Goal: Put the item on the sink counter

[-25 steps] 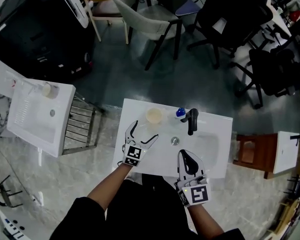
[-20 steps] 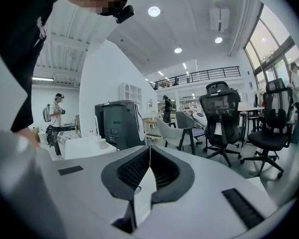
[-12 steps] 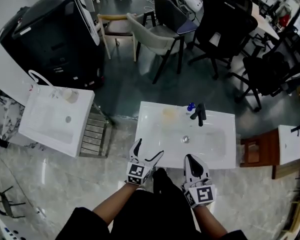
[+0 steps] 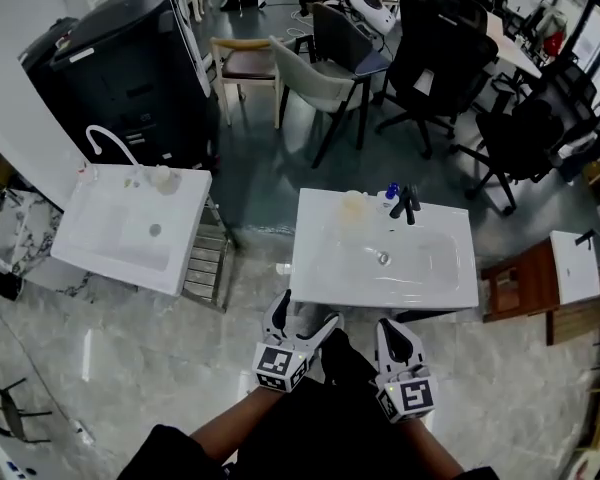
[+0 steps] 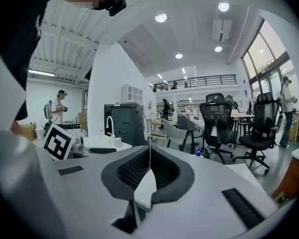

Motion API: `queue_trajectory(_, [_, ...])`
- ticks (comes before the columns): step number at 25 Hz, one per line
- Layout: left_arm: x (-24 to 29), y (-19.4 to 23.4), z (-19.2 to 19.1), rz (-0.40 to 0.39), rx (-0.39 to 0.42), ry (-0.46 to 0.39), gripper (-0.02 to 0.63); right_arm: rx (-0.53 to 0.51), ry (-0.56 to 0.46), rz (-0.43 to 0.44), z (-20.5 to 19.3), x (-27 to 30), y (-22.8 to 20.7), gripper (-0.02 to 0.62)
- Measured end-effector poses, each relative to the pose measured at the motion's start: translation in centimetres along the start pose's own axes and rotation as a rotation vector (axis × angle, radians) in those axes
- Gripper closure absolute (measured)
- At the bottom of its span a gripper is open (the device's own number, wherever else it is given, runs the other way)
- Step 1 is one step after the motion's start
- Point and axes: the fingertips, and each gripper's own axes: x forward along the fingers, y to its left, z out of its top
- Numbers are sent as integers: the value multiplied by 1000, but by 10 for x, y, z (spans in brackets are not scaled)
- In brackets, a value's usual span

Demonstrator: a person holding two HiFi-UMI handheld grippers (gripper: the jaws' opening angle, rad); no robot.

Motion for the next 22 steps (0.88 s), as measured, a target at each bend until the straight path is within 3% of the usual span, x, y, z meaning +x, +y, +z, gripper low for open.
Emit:
queue_trajectory(4, [-40, -29, 5, -45, -1, -4, 133, -13, 19, 19, -6, -23, 28, 565])
queue_trajectory(8, [-71, -47, 8, -28, -8, -2, 163, -13, -1, 45, -2, -27, 40, 565])
queue_trajectory(9, [-80, -50, 10, -17, -3, -15, 200, -13, -9, 54, -3, -29, 41, 565])
queue_trajectory(12, [-104, -57, 13, 31, 19, -47, 461, -14, -42, 80, 0, -35, 50, 565])
queue_trajectory(15, [-120, -71, 12, 67, 22, -52, 576, -9, -63, 107, -2, -55, 58, 565])
queue_trajectory(22, [-127, -157, 16, 100, 69, -36, 589, 9, -60, 92, -15, -139, 39, 565])
